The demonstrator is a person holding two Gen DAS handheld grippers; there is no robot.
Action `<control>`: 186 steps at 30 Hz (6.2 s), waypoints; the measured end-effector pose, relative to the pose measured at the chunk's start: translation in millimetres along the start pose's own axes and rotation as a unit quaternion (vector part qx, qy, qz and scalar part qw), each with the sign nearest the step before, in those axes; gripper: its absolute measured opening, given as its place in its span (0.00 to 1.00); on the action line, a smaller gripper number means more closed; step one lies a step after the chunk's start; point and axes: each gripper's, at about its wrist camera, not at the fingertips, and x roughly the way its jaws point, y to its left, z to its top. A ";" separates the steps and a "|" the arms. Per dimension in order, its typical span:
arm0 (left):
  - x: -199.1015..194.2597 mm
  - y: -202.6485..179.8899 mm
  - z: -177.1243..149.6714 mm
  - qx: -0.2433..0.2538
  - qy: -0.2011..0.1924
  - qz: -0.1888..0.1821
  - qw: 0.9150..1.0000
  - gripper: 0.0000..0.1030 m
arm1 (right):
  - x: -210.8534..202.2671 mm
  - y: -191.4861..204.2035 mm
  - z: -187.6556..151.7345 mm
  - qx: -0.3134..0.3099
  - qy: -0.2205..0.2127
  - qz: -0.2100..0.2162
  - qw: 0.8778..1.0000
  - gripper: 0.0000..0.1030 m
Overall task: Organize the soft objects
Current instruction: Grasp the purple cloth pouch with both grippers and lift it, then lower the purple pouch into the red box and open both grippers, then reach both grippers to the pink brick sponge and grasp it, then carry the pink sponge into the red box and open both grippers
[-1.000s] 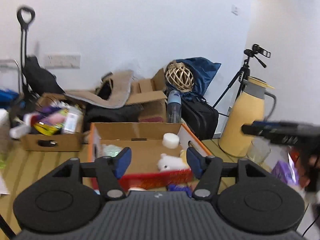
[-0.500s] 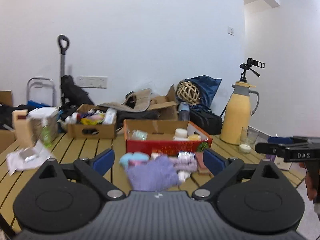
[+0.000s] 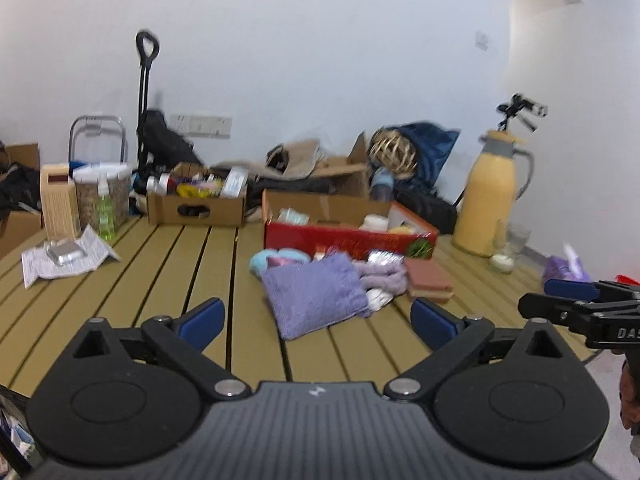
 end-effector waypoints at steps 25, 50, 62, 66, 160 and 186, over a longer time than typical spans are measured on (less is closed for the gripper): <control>179.7 54.7 -10.0 -0.106 0.111 -0.056 0.987 0.26 | 262.0 -38.7 6.8 0.097 0.138 0.132 0.977 0.40; 95.7 -23.5 -33.6 -0.091 0.149 -0.141 0.975 0.14 | 53.9 -31.0 -26.9 0.082 0.095 0.042 0.991 0.01; 144.8 -18.6 58.5 -0.060 0.099 -0.173 0.978 0.14 | 105.6 -58.7 47.7 0.060 0.044 0.056 0.996 0.01; 211.9 -6.3 118.1 -0.051 0.106 -0.162 0.980 0.14 | 178.8 -81.7 107.3 0.042 0.048 0.067 0.996 0.01; 296.5 -103.3 14.2 -0.185 0.200 -0.106 0.956 0.48 | 267.3 -200.8 53.2 0.047 0.151 0.019 0.987 0.45; 259.8 -100.0 -1.1 -0.197 0.179 -0.111 0.957 0.34 | 163.2 -193.7 -16.9 0.222 0.115 0.011 0.968 0.30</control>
